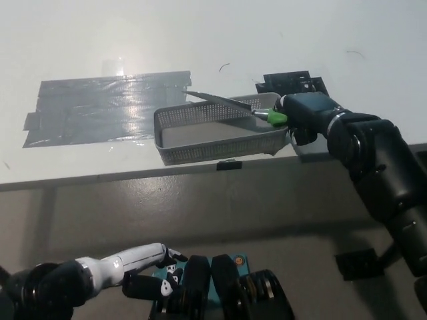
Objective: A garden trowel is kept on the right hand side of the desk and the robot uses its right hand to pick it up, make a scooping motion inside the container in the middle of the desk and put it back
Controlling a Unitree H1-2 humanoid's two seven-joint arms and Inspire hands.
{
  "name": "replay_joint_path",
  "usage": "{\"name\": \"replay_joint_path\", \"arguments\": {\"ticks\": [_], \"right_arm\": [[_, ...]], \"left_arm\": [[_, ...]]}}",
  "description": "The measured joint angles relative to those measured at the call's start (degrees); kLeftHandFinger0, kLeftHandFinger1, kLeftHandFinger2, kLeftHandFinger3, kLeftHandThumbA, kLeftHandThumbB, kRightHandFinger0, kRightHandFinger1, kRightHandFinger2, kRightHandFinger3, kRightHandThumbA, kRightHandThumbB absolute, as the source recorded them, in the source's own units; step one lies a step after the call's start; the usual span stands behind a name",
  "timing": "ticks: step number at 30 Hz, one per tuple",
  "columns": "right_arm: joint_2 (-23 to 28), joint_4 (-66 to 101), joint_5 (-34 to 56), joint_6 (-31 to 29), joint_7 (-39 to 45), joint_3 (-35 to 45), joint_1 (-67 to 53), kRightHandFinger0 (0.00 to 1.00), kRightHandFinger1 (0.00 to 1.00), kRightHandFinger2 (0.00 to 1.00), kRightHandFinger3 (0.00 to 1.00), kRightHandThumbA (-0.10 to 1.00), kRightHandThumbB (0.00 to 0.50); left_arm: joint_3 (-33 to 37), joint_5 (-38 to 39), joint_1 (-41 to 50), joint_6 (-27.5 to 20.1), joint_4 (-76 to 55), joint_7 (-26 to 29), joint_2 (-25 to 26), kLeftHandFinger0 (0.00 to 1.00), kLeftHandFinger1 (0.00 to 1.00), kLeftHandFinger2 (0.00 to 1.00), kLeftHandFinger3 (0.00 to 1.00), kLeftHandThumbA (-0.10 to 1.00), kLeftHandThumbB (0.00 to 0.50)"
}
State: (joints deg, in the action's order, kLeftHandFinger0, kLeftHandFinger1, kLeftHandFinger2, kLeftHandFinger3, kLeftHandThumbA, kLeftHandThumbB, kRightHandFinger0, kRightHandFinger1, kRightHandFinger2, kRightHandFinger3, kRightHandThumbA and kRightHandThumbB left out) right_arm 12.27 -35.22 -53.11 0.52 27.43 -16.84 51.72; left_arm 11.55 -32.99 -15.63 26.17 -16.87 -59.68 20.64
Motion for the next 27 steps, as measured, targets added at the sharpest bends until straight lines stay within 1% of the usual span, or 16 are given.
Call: {"name": "replay_joint_path", "arguments": {"ticks": [1,3,5,7,8,10,11,12,13,14,15,17,19,22,24,27], "right_arm": [[0.54,0.53,0.22,-0.38,0.0,-0.18,0.0,0.0,0.24,0.6,0.64,-0.1,0.142],[1.64,1.47,0.46,-0.94,0.18,-0.54,0.02,0.0,0.25,0.61,0.64,-0.1,0.166],[3.16,2.21,0.6,-1.66,0.77,-0.99,0.13,0.0,0.22,0.61,0.58,-0.1,0.157],[4.53,2.35,0.84,-2.76,1.58,-1.55,0.61,0.0,0.16,0.53,0.45,-0.1,0.176],[5.01,2.36,0.95,-3.25,1.86,-1.76,0.81,0.0,0.13,0.49,0.39,-0.1,0.152],[6.17,2.42,1.32,-4.32,2.79,-2.11,1.38,0.0,0.16,0.53,0.46,-0.1,0.153],[6.57,2.56,1.49,-4.63,3.19,-2.14,1.76,0.0,0.13,0.48,0.5,-0.1,0.195],[6.91,2.82,1.62,-4.83,3.52,-2.15,2.13,0.0,0.18,0.55,0.54,-0.1,0.134],[7.33,3.2,1.79,-5.08,3.84,-2.14,2.86,0.0,0.18,0.55,0.54,-0.1,0.132],[7.75,3.62,2.05,-5.43,4.15,-2.13,3.74,0.0,0.18,0.58,0.57,-0.1,0.093],[8.07,3.98,2.29,-5.66,4.38,-2.12,4.54,0.0,0.15,0.54,0.52,-0.1,0.065],[8.73,4.8,2.94,-6.1,4.78,-2.02,6.79,0.0,0.08,0.47,0.4,-0.1,0.121],[9.25,5.54,3.41,-6.28,5.02,-1.81,8.93,0.0,0.06,0.47,0.4,-0.1,0.132],[10.17,6.86,4.75,-6.37,5.19,-0.58,12.97,0.0,0.05,0.43,0.34,-0.1,0.159],[10.46,7.33,6.04,-6.1,5.18,1.33,15.2,0.0,0.02,0.31,0.25,-0.1,0.169],[10.5,7.21,8.25,-5.32,5.01,5.12,18.55,0.0,0.0,0.29,0.25,-0.1,0.158]], "left_arm": [[-0.14,-0.02,0.04,0.0,0.04,-0.02,-0.02,1.0,0.98,0.99,1.0,1.0,0.0],[-0.2,0.0,0.08,0.0,0.08,-0.02,-0.01,1.0,0.97,0.97,1.0,1.0,0.0],[-0.13,0.02,0.1,0.0,0.13,-0.01,0.01,1.0,0.96,0.96,1.0,1.0,0.0],[-0.13,0.08,0.13,-0.01,0.23,-0.02,0.04,1.0,0.96,0.96,1.0,1.0,0.004],[-0.14,0.09,0.14,-0.01,0.25,-0.01,0.06,1.0,0.97,0.96,1.0,1.0,0.001],[-0.12,0.11,0.16,-0.01,0.36,-0.01,0.06,1.0,0.98,0.97,1.0,1.0,0.003],[-0.13,0.12,0.16,-0.02,0.47,-0.01,0.06,1.0,0.98,0.97,1.0,1.0,0.0],[-0.13,0.12,0.16,-0.02,0.58,-0.01,0.06,1.0,0.98,0.97,1.0,1.0,0.002],[-0.14,0.12,0.17,-0.02,0.73,-0.01,0.06,1.0,0.98,0.96,1.0,1.0,0.0],[-0.16,0.12,0.17,-0.02,0.91,-0.02,0.06,1.0,0.98,0.97,1.0,1.0,0.0],[-0.16,0.11,0.18,-0.02,1.03,-0.01,0.06,1.0,0.99,0.99,1.0,1.0,0.0],[-0.21,0.1,0.18,-0.02,1.19,-0.02,0.05,1.0,0.98,0.98,1.0,1.0,0.0],[-0.26,0.1,0.19,-0.02,1.19,-0.02,0.06,1.0,0.98,0.98,1.0,0.99,0.0],[-0.5,0.13,0.49,-0.01,1.18,-0.01,0.06,1.0,0.98,0.98,1.0,0.99,0.003],[-0.75,0.13,1.01,-0.01,1.17,-0.01,0.07,1.0,0.98,0.97,1.0,1.0,0.0],[-0.99,0.15,1.68,-0.01,1.13,0.0,0.09,1.0,0.98,0.97,1.0,1.0,0.0]]}}
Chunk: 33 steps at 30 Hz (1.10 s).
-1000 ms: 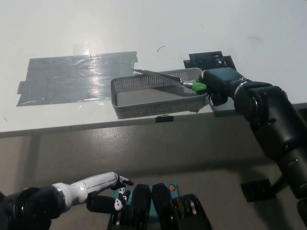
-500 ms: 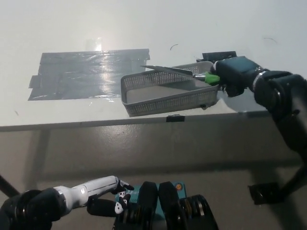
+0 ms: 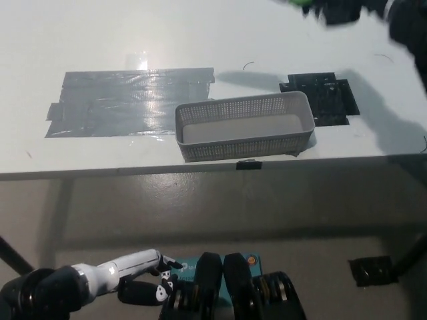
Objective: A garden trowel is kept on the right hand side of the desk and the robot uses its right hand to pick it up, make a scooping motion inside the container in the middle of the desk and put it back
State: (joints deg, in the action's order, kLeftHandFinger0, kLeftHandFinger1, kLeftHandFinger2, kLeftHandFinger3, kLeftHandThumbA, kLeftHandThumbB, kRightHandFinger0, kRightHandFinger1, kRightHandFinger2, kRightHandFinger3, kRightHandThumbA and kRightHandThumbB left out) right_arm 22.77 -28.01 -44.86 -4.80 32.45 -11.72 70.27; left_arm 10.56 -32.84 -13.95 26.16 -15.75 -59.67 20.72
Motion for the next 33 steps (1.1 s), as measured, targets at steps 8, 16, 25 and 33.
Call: {"name": "replay_joint_path", "arguments": {"ticks": [8,16,25,33], "right_arm": [[2.29,-2.11,3.49,2.73,-2.09,4.34,5.4,0.0,0.12,0.41,0.37,-0.1,0.101],[6.56,-6.84,3.12,4.88,-4.4,2.8,1.49,0.0,0.23,0.53,0.46,-0.1,0.034],[9.19,-17.01,0.66,4.79,-11.53,-4.0,-9.71,0.0,0.15,0.44,0.17,-0.1,0.0],[6.7,-19.38,-0.43,5.89,-14.54,-7.4,-16.07,0.0,0.26,0.56,0.08,-0.1,0.0]], "left_arm": [[-1.03,0.0,1.16,0.01,-0.23,0.01,0.1,1.0,0.99,0.99,1.0,1.0,0.0],[-1.95,0.15,1.63,0.01,-0.36,0.08,0.23,1.0,1.0,0.99,1.0,1.0,0.0],[-2.53,0.42,2.82,0.01,-1.53,0.14,0.4,1.0,0.99,0.98,1.0,1.0,0.0],[-2.79,0.39,3.12,0.01,-2.11,0.14,0.47,1.0,0.96,0.96,1.0,1.0,0.0]]}}
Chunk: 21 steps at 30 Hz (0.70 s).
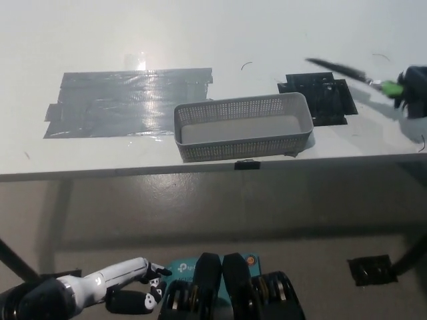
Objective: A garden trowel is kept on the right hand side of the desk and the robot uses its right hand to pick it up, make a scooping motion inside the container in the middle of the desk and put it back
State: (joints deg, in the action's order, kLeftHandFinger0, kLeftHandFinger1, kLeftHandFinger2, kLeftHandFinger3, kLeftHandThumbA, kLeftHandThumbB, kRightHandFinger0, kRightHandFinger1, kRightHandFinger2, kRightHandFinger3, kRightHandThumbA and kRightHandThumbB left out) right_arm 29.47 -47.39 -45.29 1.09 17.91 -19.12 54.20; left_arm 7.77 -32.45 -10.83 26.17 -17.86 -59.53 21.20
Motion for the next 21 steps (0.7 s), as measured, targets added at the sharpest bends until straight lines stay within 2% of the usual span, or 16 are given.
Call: {"name": "replay_joint_path", "arguments": {"ticks": [2,3,5,6,7,9,11,13,14,15,16,17,18,19,20,21], "right_arm": [[-0.72,-0.57,0.0,0.29,-0.35,-0.48,0.07,0.0,0.24,0.54,0.11,-0.1,0.001],[-1.1,-1.03,-0.02,0.39,-0.65,-0.85,0.12,0.01,0.3,0.59,0.3,-0.1,0.0],[-1.75,-1.81,-0.1,0.9,-1.01,-1.64,0.12,0.0,0.24,0.5,0.24,-0.1,0.0],[-2.07,-2.03,-0.14,1.17,-1.12,-1.95,0.12,0.01,0.28,0.5,0.48,-0.1,0.007],[-2.35,-2.09,-0.19,1.49,-1.26,-2.25,0.12,0.0,0.22,0.4,0.52,-0.1,0.004],[-2.78,-2.08,-0.39,2.36,-1.56,-2.94,0.12,0.0,0.11,0.26,0.41,-0.1,0.002],[-3.21,-2.33,-0.71,3.37,-2.2,-3.64,0.12,0.0,0.11,0.28,0.31,-0.1,0.0],[-3.58,-2.77,-1.02,4.31,-2.84,-4.27,0.12,0.0,0.17,0.42,0.23,-0.1,0.023],[-3.74,-3.05,-1.14,4.73,-3.33,-4.47,0.11,0.15,0.4,0.73,0.47,-0.1,0.035],[-3.86,-3.46,-1.27,5.08,-3.86,-4.67,0.11,0.31,0.55,0.8,0.7,-0.1,0.035],[-3.91,-3.65,-1.32,5.21,-4.14,-4.76,0.11,0.38,0.57,0.78,1.0,-0.01,0.052],[-3.99,-3.95,-1.55,5.76,-4.78,-5.2,0.12,0.34,0.48,0.68,1.0,0.12,0.083],[-4.02,-3.94,-1.83,6.34,-5.04,-5.67,0.13,0.45,0.65,0.85,1.0,0.28,0.124],[-4.07,-3.94,-2.11,6.85,-5.24,-6.05,0.16,0.46,0.65,0.84,1.0,0.29,0.123],[-4.13,-3.85,-2.4,7.56,-5.25,-6.46,0.2,0.84,1.0,1.0,1.0,0.44,0.183],[-4.17,-3.87,-2.73,8.29,-5.21,-7.32,0.37,0.94,1.0,1.0,1.0,0.45,0.174]], "left_arm": [[-0.01,-0.01,-0.06,0.0,0.0,0.0,0.0,1.0,0.96,0.95,1.0,1.0,0.0],[0.0,0.0,-0.07,0.0,-0.01,0.0,0.0,1.0,0.96,0.95,1.0,1.0,0.0],[-0.01,0.0,-0.05,0.0,-0.01,0.0,0.0,1.0,0.96,0.95,1.0,1.0,0.0],[-0.01,-0.01,-0.04,0.0,-0.01,0.0,0.0,1.0,0.96,0.95,1.0,1.0,0.0],[0.0,0.01,-0.05,0.0,-0.01,0.0,0.0,1.0,0.96,0.95,1.0,1.0,0.0],[0.01,0.01,-0.06,0.0,-0.01,0.01,0.0,1.0,0.97,0.96,1.0,1.0,0.0],[0.0,0.0,-0.05,0.0,-0.02,0.0,-0.01,1.0,0.97,0.96,1.0,1.0,0.0],[0.02,-0.01,-0.05,0.0,-0.02,0.0,0.0,1.0,0.97,0.96,1.0,1.0,0.0],[0.01,-0.01,-0.05,0.0,-0.02,0.0,-0.01,1.0,0.97,0.96,1.0,1.0,0.0],[0.01,0.0,-0.06,0.0,-0.02,0.0,0.0,1.0,0.98,0.96,1.0,1.0,0.0],[0.01,-0.01,-0.06,0.0,-0.02,0.0,0.0,1.0,0.97,0.96,1.0,1.0,0.0],[-0.02,-0.01,-0.05,0.0,-0.02,0.0,0.0,1.0,0.97,0.95,1.0,1.0,0.0],[-0.02,-0.01,-0.06,0.0,-0.02,0.0,0.0,1.0,0.97,0.95,1.0,1.0,0.0],[-0.05,0.0,-0.06,0.0,-0.03,0.0,0.0,1.0,0.97,0.96,1.0,1.0,0.0],[-0.07,0.01,-0.06,0.0,-0.03,0.0,0.0,1.0,0.97,0.97,1.0,1.0,0.0],[-0.09,0.03,-0.05,0.0,-0.03,0.01,0.0,1.0,0.97,0.96,1.0,1.0,0.0]]}}
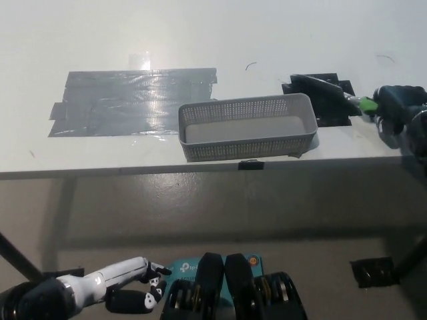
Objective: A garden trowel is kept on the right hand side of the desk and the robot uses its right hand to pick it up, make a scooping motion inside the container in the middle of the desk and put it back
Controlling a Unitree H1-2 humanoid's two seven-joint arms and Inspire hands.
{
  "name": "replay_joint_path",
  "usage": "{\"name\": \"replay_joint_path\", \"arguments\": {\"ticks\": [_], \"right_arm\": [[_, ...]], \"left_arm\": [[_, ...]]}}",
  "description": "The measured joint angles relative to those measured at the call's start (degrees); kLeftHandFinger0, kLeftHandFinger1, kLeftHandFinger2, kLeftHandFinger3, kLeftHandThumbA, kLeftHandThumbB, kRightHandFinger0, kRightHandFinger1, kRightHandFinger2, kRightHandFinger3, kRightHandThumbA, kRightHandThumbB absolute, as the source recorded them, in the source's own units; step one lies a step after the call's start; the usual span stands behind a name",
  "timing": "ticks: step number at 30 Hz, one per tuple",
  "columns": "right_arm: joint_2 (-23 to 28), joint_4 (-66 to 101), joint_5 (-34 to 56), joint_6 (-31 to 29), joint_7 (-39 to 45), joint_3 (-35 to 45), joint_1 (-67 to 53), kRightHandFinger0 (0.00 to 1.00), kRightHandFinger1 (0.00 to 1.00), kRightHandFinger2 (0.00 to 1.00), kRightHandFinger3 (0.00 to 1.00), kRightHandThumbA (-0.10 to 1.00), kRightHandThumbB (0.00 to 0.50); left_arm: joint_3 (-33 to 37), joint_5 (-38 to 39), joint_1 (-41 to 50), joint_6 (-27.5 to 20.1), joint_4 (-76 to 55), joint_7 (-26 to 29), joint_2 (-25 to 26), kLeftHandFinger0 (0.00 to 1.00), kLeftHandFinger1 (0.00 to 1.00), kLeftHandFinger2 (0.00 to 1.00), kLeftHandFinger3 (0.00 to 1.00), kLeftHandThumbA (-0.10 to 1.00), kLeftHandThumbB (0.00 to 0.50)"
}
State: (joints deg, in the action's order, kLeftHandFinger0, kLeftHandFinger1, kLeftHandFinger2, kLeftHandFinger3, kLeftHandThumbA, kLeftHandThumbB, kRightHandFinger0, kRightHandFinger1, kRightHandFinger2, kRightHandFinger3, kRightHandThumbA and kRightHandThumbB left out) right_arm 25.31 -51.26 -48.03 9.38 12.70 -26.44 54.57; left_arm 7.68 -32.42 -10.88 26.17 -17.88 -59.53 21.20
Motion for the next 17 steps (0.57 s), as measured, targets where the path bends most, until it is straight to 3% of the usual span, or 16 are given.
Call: {"name": "replay_joint_path", "arguments": {"ticks": [1,3,4,6,8,10,17], "right_arm": [[-0.06,0.0,-0.4,1.04,0.25,-0.91,0.25,1.0,1.0,1.0,1.0,0.45,0.249],[-0.13,0.38,-0.81,2.73,0.91,-1.67,0.43,1.0,1.0,1.0,1.0,0.5,0.293],[-0.13,0.66,-0.9,3.5,1.29,-1.75,0.43,1.0,1.0,1.0,1.0,0.56,0.367],[-0.12,2.09,-1.03,5.38,2.82,-1.92,0.38,1.0,1.0,1.0,1.0,0.6,0.386],[-0.09,3.65,-1.1,7.21,4.69,-2.11,0.38,1.0,1.0,1.0,1.0,0.68,0.498],[-0.02,5.48,-1.07,8.86,6.54,-2.07,0.32,1.0,1.0,1.0,1.0,0.8,0.5],[1.51,13.12,1.38,12.7,14.26,0.17,0.41,1.0,1.0,1.0,1.0,0.93,0.5]], "left_arm": [[-0.02,0.01,0.01,0.0,0.0,0.0,0.0,1.0,0.99,0.98,1.0,1.0,0.0],[-0.14,0.0,0.01,0.0,0.0,-0.01,-0.03,1.0,0.98,0.97,1.0,1.0,0.0],[-0.3,-0.02,0.03,0.0,0.0,-0.01,-0.04,1.0,0.97,0.96,1.0,1.0,0.0],[-0.44,0.0,0.04,0.0,0.0,0.0,0.0,1.0,0.96,0.95,1.0,1.0,0.0],[-0.44,0.08,0.03,0.0,0.0,0.0,0.01,1.0,0.95,0.95,1.0,1.0,0.0],[-0.46,0.09,0.04,0.0,0.0,0.0,0.0,1.0,0.98,0.96,1.0,1.0,0.0],[-0.98,0.07,0.1,-0.01,0.0,-0.01,-0.01,1.0,0.98,0.97,1.0,1.0,0.001]]}}
